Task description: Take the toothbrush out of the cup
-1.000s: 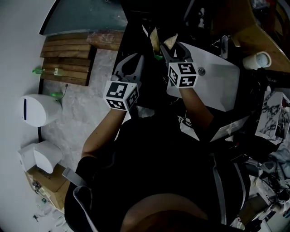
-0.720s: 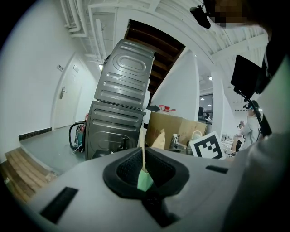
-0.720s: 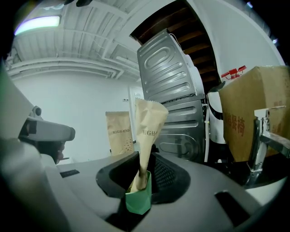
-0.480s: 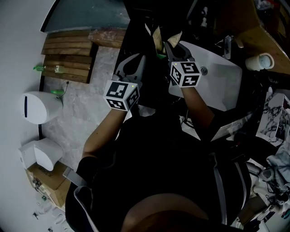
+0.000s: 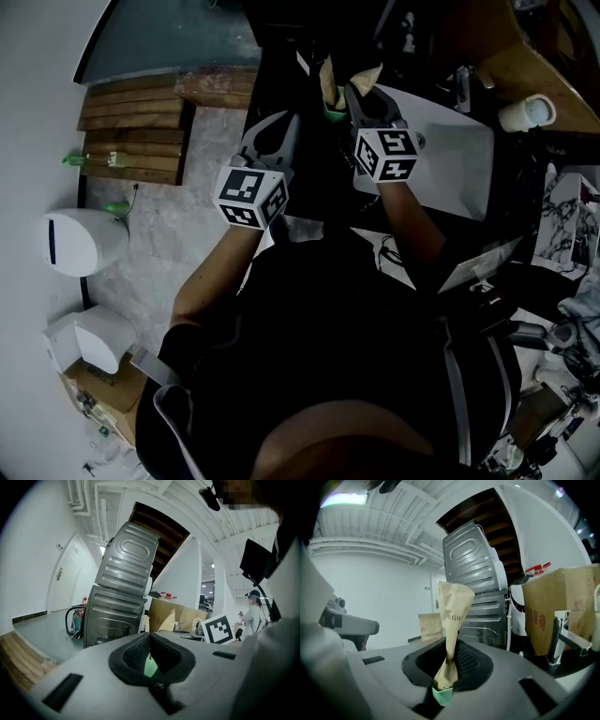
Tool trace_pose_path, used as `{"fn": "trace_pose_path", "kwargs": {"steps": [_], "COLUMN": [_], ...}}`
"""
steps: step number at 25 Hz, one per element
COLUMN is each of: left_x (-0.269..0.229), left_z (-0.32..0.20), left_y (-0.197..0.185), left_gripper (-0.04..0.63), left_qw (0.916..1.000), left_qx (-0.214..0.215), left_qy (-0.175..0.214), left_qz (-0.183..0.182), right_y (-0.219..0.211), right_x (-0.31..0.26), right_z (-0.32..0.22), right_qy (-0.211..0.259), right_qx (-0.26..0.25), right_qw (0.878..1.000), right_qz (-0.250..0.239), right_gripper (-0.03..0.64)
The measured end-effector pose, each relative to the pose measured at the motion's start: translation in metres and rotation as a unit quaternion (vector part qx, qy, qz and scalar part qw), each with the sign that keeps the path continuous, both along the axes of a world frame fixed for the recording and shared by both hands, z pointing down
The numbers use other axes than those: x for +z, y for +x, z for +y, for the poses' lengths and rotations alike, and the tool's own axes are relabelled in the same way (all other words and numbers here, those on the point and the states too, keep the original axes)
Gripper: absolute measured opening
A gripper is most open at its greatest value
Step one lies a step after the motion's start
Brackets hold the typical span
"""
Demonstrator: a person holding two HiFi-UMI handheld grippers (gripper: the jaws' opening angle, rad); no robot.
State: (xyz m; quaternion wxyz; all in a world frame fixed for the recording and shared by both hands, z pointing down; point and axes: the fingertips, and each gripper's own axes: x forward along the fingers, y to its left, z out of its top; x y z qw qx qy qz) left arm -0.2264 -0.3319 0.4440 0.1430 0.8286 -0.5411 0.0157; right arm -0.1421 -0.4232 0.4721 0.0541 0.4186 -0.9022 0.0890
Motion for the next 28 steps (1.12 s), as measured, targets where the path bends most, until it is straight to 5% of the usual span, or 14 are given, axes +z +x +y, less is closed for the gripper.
{"fn": "trace_pose_path", "kwargs": {"steps": [21, 28], "left_x": [-0.034, -0.042], "left_z": [0.014, 0.023], "left_y": [-0.007, -0.012], "left_gripper": [0.007, 0.007], "left_qw": [0.9919, 0.9885], "left_qx": [0.113, 0.133], "left_qy": [0.041, 0.057], "left_qz": [0.041, 0.042], "right_y": [0.020, 0.022], "right_x": [-0.111, -0.132], "right_z": [0.070, 0.102], "right_qy": [0.105, 0.108], "right_qx": [0.098, 0.124], "right_qw": [0.989, 0.986], "right_qz": [-0.025, -0.029], "right_gripper": [0.049, 0.049]}}
